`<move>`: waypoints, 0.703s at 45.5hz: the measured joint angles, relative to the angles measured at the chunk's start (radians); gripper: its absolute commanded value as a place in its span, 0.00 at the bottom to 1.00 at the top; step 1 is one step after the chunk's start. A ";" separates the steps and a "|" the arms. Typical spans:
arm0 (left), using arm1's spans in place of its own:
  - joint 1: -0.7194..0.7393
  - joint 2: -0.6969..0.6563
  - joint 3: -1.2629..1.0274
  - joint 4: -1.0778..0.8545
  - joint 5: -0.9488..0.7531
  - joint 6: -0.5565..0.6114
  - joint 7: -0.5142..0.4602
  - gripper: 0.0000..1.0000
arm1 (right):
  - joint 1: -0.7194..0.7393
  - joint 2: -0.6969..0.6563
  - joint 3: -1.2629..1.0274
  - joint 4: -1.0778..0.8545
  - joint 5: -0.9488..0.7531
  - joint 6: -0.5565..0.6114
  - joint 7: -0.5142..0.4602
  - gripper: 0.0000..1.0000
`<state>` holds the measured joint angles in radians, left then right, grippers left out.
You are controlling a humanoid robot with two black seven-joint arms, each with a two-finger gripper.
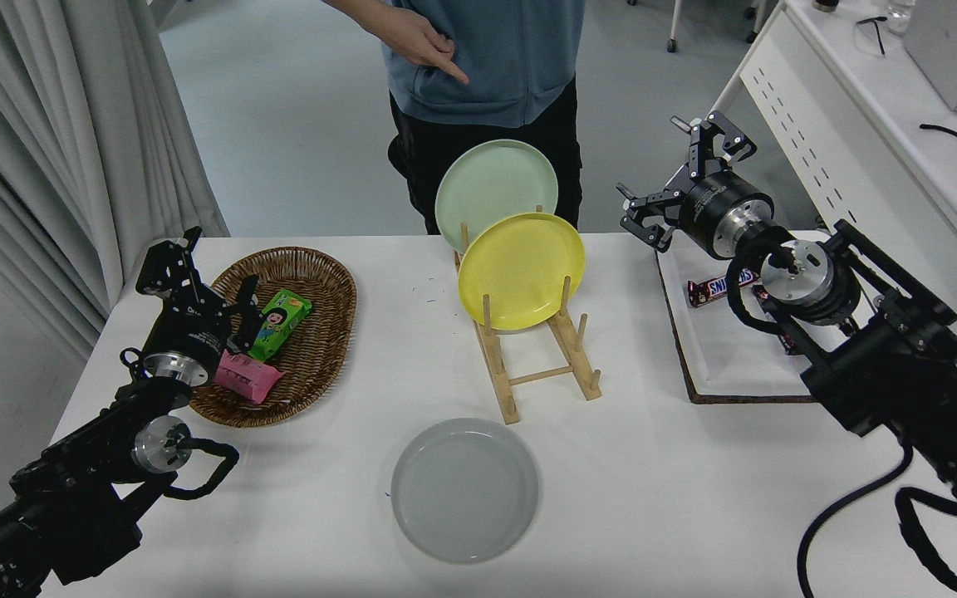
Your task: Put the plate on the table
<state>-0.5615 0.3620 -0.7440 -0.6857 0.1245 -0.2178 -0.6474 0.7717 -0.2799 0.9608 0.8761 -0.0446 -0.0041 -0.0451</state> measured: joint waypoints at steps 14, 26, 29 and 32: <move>0.000 0.000 0.000 0.000 0.000 0.000 0.000 1.00 | -0.148 -0.014 0.094 -0.017 -0.070 0.091 0.000 1.00; 0.000 0.000 0.000 0.000 0.000 0.000 0.000 1.00 | -0.227 0.002 0.220 -0.046 -0.151 0.128 0.123 1.00; 0.000 0.000 0.000 0.000 0.000 0.000 0.000 1.00 | -0.234 0.008 0.238 -0.058 -0.161 0.131 0.171 1.00; 0.000 0.000 0.000 0.000 0.000 0.000 0.000 1.00 | -0.237 0.017 0.250 -0.075 -0.166 0.133 0.205 1.00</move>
<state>-0.5615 0.3620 -0.7440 -0.6857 0.1246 -0.2178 -0.6473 0.5349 -0.2627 1.2110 0.8012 -0.2109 0.1287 0.1600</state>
